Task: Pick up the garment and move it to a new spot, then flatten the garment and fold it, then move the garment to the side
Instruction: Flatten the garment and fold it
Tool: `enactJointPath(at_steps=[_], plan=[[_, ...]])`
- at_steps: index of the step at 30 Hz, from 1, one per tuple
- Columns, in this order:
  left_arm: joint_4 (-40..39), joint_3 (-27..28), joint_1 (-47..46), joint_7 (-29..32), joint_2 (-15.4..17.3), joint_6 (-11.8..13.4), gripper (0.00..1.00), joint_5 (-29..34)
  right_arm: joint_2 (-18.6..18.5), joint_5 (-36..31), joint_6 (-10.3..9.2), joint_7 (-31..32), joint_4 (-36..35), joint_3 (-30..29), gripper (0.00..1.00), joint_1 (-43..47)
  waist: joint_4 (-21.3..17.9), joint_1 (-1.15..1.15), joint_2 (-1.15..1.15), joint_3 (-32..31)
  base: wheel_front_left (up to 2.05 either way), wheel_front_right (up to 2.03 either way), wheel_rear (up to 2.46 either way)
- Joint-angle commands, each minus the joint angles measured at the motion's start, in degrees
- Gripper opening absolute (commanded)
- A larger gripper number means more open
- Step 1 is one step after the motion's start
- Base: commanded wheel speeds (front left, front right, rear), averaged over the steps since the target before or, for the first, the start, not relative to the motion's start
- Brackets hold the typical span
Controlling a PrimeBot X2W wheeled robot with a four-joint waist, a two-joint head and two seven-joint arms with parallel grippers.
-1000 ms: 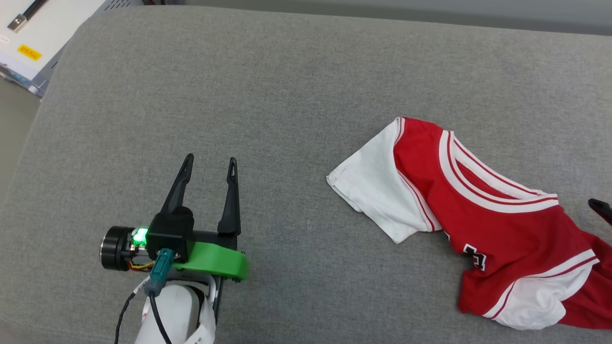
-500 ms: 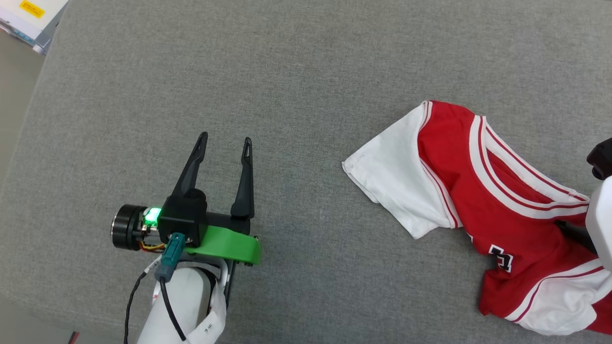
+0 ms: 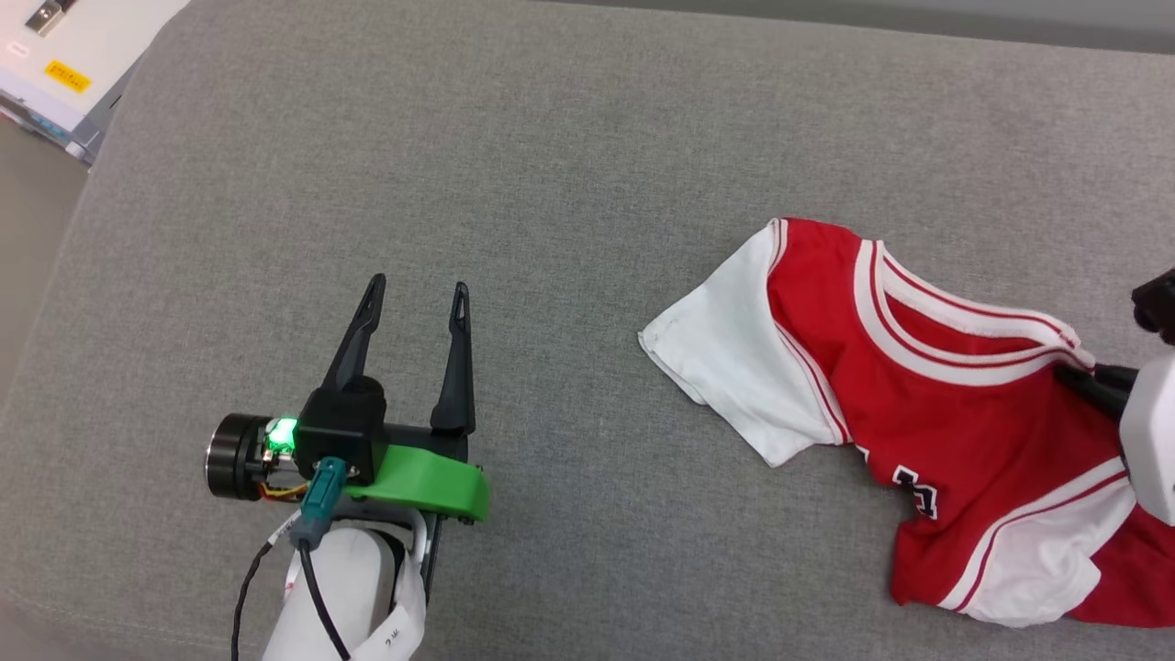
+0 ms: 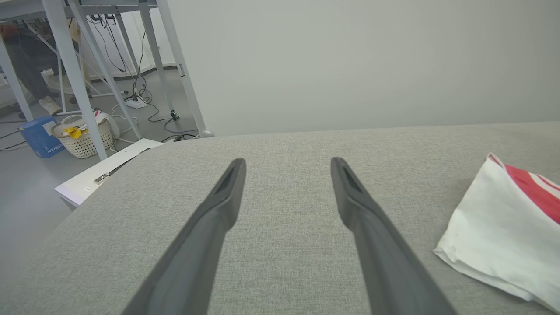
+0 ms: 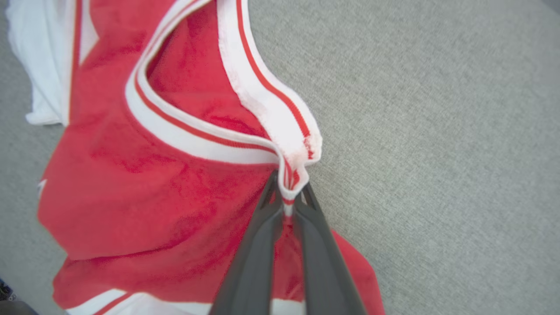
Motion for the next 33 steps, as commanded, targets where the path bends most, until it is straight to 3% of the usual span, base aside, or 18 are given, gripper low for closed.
enactJointPath(at_steps=[1,11,18,22,26,33], plan=[[-0.01,0.18,1.02,-0.33,-0.23,0.22,1.0,0.09,-0.93,-0.56,-0.03,-0.99,-1.72,-1.68,0.0,1.09,-1.37,0.0,0.22,-2.11,0.0,0.0,0.0],[-0.63,0.61,2.31,-0.33,-0.24,0.15,1.0,0.12,-1.67,-3.1,-0.03,2.22,-13.4,-13.79,0.0,7.67,-2.15,0.0,0.22,-2.76,0.0,0.0,0.0],[-0.97,0.09,1.23,-0.33,-0.31,-0.03,1.0,-0.4,-1.15,-4.41,-0.03,5.98,-14.79,-18.01,0.0,6.06,-0.66,0.0,0.22,-0.69,0.0,0.0,0.0],[-1.2,-0.48,0.09,-0.33,-0.36,0.07,1.0,-0.83,-2.91,-5.85,-0.03,8.28,-11.86,-16.43,0.0,0.24,0.8,0.0,0.22,1.39,0.0,0.0,0.0],[-1.44,-1.43,-1.41,-0.33,-0.4,0.16,1.0,-1.36,-4.35,-8.55,-0.03,9.4,-6.18,-11.06,0.0,-8.7,2.69,0.0,0.22,4.21,0.0,0.0,0.0],[-1.95,-3.06,-3.64,-0.33,-0.42,1.14,1.0,-2.76,-0.22,-13.78,-0.03,6.9,7.55,-0.23,0.0,-23.07,4.56,0.0,0.22,8.01,0.0,0.0,0.0]])
